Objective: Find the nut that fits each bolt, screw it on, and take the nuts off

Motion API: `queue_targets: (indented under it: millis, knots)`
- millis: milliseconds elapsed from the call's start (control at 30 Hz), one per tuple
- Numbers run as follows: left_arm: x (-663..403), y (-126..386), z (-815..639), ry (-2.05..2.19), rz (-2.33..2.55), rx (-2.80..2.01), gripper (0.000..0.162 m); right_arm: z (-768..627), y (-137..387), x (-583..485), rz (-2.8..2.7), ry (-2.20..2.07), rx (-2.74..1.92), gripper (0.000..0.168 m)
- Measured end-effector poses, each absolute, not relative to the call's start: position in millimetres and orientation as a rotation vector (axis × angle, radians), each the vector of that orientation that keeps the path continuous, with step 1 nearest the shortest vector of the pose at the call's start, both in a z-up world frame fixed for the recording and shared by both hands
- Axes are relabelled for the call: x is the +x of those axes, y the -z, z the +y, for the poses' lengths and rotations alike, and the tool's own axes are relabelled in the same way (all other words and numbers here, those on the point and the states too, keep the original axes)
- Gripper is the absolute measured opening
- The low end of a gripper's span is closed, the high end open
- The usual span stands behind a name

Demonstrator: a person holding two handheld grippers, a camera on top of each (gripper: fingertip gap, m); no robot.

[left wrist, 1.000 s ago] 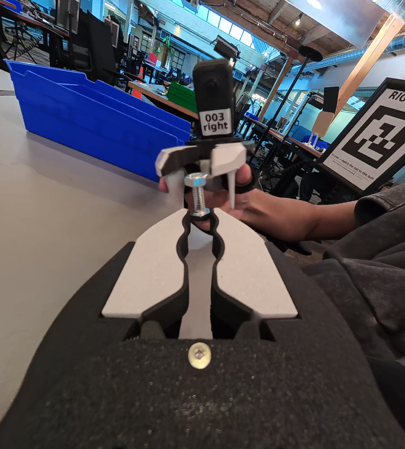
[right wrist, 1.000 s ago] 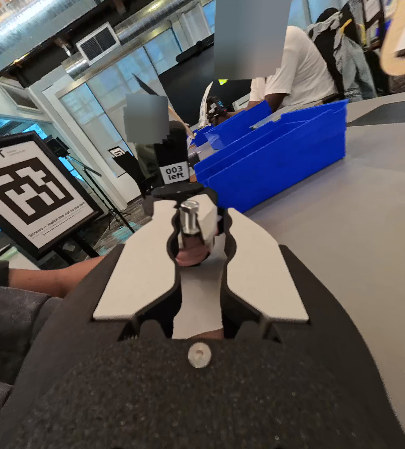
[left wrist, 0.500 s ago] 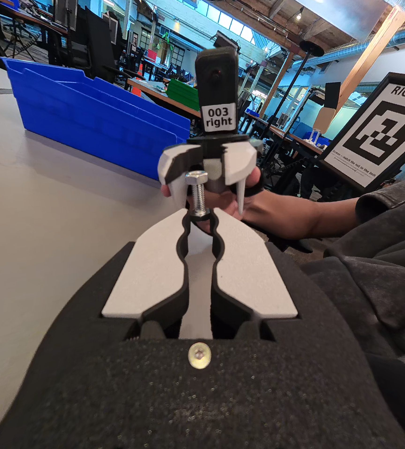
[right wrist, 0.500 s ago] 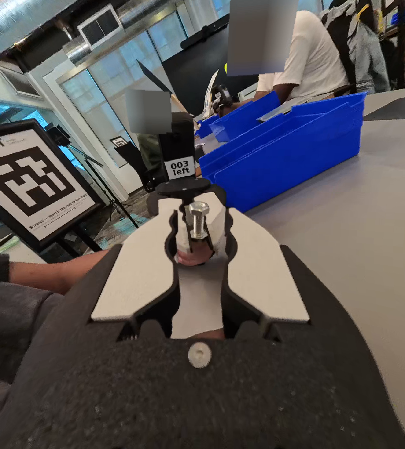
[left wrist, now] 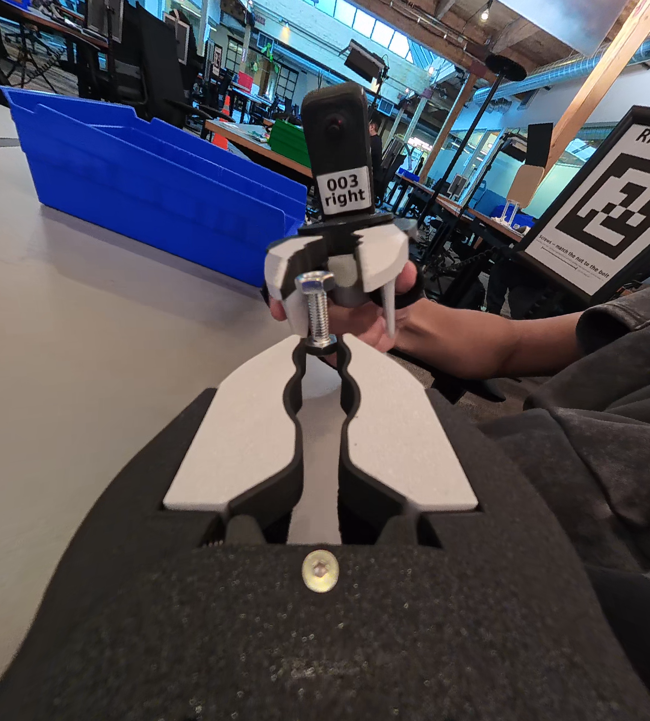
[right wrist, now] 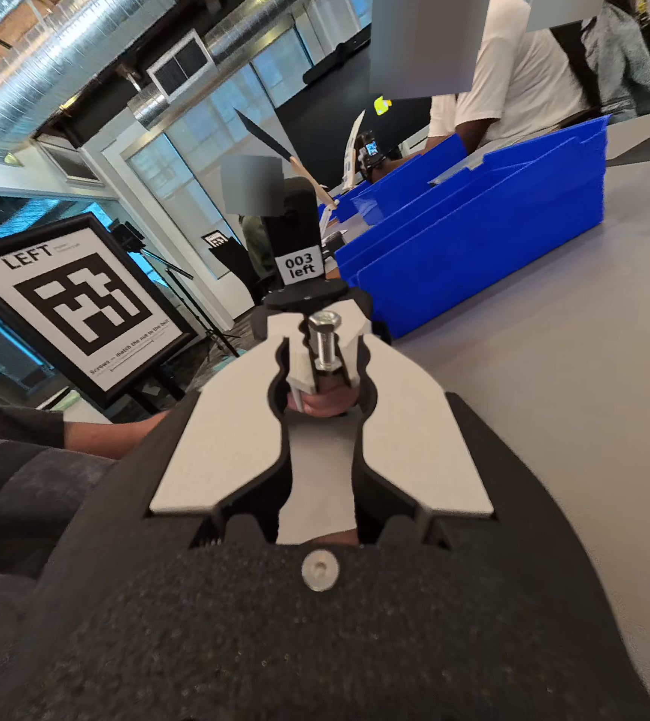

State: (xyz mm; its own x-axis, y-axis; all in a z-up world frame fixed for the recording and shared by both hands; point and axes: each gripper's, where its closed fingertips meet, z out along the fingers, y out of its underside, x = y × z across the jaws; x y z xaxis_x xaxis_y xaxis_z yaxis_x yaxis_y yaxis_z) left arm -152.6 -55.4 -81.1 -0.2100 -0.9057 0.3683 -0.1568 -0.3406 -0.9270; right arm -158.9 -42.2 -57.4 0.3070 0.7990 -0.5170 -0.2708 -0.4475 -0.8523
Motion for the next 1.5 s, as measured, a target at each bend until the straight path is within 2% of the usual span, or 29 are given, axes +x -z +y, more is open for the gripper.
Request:
queue_targets:
  millis: [167, 267, 500, 800, 1067, 1233, 1500]
  knots:
    - [-149.4, 87.4, -58.6, 1.586, 1.318, -1.468, 0.014, -42.2, 57.1, -162.4, -0.491, -1.373, -1.567, 0.027]
    - [-147.9, 89.9, -62.1, 1.588, 1.343, -1.471, 0.014, -41.7, 59.4, -161.1, -0.493, -1.384, -1.568, 0.016]
    - [-151.8, 91.4, -73.9, 1.691, 1.422, -1.472, 0.014, -56.1, 63.9, -159.6, -0.789, -1.261, -1.590, 0.016]
    - [-154.3, 82.8, -75.2, 1.876, 1.512, -1.550, 0.014, -65.9, 70.8, -147.3, -1.495, -0.281, -1.413, 0.015]
    - [-156.4, 79.4, -70.8, 2.163, 1.323, -1.714, 0.014, -55.6, 66.9, -147.2, -1.757, 0.777, -0.674, 0.014]
    - [-156.2, 72.8, -62.9, 2.351, 1.106, -1.824, 0.014, -52.1, 62.2, -147.2, -1.776, 1.101, -0.238, 0.017]
    - [-153.8, 72.3, -60.5, 2.429, 1.030, -1.847, 0.014, -58.7, 67.4, -146.8, -1.809, 1.156, -0.009, 0.014]
